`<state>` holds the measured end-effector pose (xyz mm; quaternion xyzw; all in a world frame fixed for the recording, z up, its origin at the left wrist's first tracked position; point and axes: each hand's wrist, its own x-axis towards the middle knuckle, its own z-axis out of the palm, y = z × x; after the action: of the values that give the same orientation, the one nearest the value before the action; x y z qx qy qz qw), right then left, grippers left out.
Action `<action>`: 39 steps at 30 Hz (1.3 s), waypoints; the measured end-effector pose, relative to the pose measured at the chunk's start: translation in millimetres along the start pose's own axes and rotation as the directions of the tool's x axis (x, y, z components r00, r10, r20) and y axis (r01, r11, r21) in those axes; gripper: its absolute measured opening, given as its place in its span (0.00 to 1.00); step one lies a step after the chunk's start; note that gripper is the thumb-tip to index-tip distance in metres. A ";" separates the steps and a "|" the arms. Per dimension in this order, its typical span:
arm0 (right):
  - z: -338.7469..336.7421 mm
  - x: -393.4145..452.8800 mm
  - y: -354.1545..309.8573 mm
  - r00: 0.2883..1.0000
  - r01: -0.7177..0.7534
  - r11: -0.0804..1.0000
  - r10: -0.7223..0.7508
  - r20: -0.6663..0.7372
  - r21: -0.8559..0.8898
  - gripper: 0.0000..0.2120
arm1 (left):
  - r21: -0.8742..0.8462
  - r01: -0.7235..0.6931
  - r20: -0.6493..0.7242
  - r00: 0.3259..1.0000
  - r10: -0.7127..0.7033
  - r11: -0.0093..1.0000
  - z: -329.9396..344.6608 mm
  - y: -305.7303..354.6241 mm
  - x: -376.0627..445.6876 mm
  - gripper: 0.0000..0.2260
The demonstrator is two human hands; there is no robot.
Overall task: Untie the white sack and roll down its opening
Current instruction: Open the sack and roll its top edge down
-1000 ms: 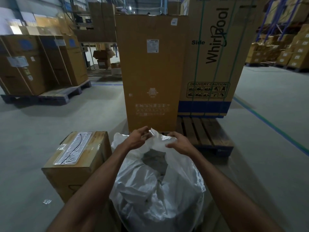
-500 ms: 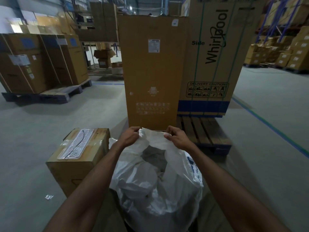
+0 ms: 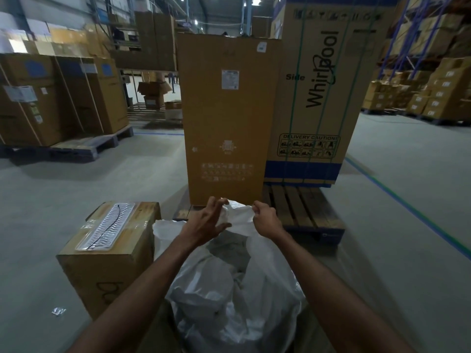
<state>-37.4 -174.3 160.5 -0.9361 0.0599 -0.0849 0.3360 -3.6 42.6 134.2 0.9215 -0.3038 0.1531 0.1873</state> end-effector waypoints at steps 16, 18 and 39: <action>15.7 -0.9 -11.7 0.949 0.284 0.958 -0.286 0.134 0.034 0.11 | 0.032 0.133 0.137 0.981 -0.136 0.991 5.6 -11.8 21.6 0.17; 12.1 1.2 -18.7 0.955 0.159 0.967 -0.203 0.217 0.201 0.11 | 0.016 -0.023 0.128 0.992 0.021 1.000 9.8 -6.4 16.3 0.25; 31.1 -11.3 0.4 0.982 -0.188 0.972 0.183 -0.050 -0.142 0.12 | 0.023 0.232 0.273 0.934 -0.229 0.972 30.7 -10.6 44.7 0.23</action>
<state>-42.2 -153.4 135.2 -0.9468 0.1593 -0.0657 0.2717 42.5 14.5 122.1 0.9621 -0.2173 -0.0004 0.1647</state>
